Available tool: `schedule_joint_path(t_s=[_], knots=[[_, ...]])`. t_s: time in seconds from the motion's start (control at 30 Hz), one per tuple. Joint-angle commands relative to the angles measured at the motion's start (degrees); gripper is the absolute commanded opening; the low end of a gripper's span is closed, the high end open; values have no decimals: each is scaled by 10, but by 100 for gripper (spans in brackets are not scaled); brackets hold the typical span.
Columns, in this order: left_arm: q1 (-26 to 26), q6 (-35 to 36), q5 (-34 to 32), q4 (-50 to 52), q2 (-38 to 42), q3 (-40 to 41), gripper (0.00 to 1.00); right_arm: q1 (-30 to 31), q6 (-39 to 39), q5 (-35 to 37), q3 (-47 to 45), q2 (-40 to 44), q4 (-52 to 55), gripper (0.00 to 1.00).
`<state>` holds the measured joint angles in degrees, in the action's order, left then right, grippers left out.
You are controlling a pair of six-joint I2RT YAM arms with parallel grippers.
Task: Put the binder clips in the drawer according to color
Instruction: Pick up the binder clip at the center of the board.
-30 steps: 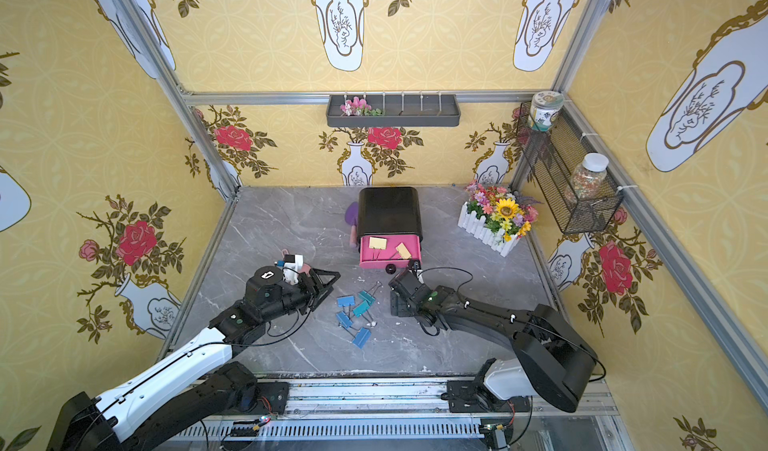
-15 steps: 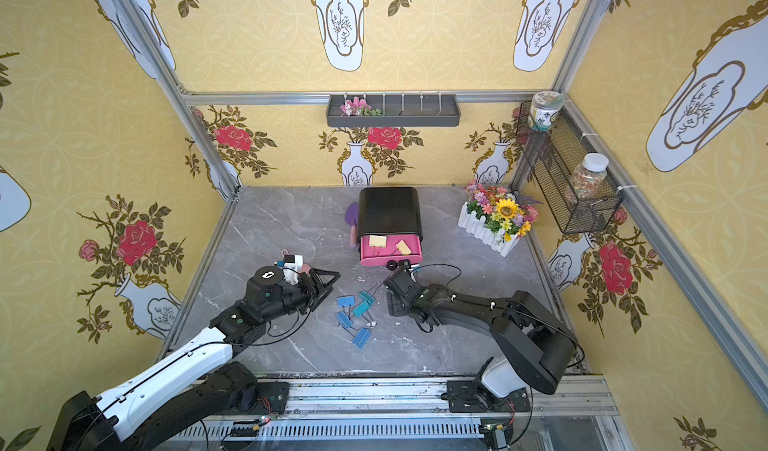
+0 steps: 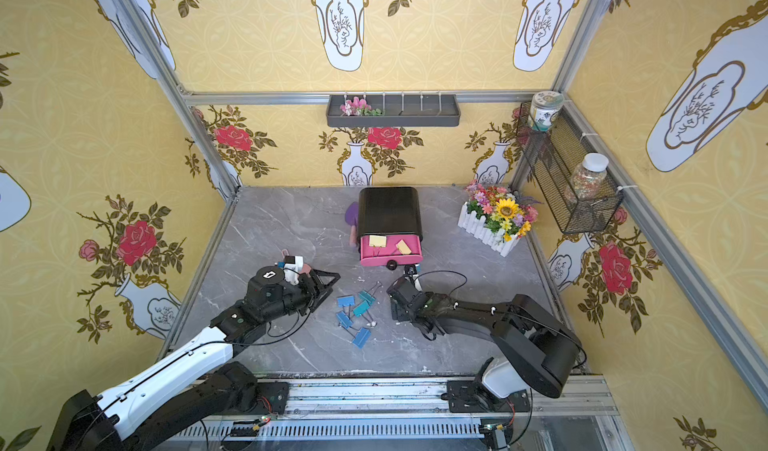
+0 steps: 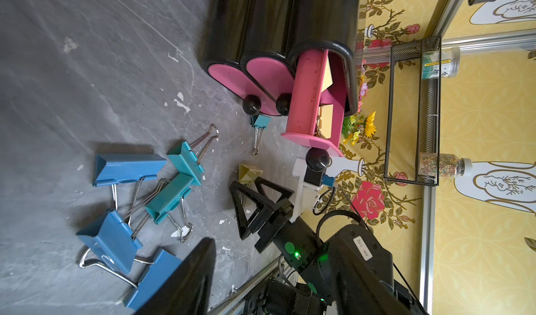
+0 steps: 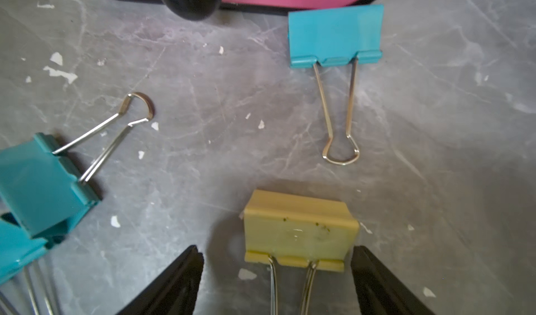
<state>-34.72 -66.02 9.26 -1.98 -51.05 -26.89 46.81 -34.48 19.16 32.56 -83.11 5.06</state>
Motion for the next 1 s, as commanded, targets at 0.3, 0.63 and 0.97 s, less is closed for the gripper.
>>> schedule_joint_path(t_s=[0.3,0.63,0.97], knots=[[0,8,4,1,-12,-9,67,2,-17,41,-32,7,-86,90],[-2,6,1,2,-19,-14,67,3,-23,48,-38,-2,-97,66],[-8,7,0,2,-24,-18,67,17,-57,66,-63,28,-60,42]])
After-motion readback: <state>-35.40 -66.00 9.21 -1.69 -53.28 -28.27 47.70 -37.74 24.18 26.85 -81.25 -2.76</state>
